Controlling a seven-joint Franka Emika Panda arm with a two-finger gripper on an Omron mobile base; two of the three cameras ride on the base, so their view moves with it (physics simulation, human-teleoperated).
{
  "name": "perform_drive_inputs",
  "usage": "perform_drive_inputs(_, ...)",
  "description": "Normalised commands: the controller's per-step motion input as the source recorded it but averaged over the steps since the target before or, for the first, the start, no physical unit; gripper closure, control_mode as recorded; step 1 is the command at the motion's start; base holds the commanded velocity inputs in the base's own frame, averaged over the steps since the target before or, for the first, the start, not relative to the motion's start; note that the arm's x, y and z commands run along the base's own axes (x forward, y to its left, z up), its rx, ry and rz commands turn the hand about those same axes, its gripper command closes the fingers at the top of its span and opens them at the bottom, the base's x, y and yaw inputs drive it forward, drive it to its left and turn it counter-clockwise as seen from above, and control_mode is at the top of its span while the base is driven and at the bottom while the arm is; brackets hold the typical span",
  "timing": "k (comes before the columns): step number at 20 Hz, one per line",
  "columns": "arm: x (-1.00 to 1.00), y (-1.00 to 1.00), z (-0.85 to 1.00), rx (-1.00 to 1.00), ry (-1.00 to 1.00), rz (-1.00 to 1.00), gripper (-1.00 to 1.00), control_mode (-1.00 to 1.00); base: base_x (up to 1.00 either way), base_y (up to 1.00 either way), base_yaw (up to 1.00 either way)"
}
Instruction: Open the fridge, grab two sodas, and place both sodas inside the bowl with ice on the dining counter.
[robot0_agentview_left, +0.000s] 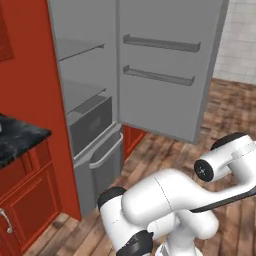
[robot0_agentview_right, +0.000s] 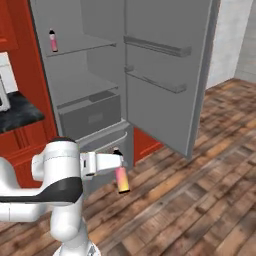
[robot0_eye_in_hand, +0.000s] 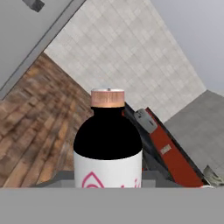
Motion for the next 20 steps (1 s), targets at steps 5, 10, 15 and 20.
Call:
perform_drive_inputs(5, 0.0, 0.0, 0.0, 0.0, 0.0, 0.0, 1.0, 1.0, 0.18, -0.37, -0.39)
perform_drive_inputs(10, 0.0, 0.0, 0.0, 0.0, 0.0, 0.0, 1.0, 1.0, 0.56, -0.74, -0.18)
perform_drive_inputs(15, 0.0, 0.0, 0.0, 0.0, 0.0, 0.0, 1.0, 1.0, 0.67, -0.92, -0.07)
perform_drive_inputs(20, 0.0, 0.0, 0.0, 0.0, 0.0, 0.0, 1.0, 1.0, 0.54, -1.0, -0.03)
